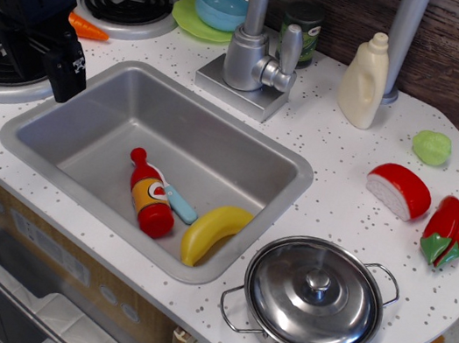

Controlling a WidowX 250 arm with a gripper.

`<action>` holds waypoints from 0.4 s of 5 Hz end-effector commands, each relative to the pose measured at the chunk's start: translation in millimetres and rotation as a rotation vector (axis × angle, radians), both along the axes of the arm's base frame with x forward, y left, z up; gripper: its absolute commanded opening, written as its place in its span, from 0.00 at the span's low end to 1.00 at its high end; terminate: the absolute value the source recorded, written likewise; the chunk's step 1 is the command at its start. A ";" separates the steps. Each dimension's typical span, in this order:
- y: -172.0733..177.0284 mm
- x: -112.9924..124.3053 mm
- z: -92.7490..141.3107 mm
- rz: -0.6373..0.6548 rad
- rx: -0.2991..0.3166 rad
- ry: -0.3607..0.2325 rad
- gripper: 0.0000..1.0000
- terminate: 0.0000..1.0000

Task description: Take lid off pot or pan

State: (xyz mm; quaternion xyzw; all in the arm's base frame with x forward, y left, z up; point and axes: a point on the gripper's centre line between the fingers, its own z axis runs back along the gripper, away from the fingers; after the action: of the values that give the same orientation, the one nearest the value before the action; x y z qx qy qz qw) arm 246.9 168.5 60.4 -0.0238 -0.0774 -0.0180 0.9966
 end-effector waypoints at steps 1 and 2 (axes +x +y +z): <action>0.0 0.0 0.0 0.000 0.000 0.000 1.00 0.00; -36.9 2.0 14.6 0.030 0.005 -0.007 1.00 0.00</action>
State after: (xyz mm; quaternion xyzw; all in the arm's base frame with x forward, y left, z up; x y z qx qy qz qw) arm 242.5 105.8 74.3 -0.0400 -0.0597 0.0240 0.9971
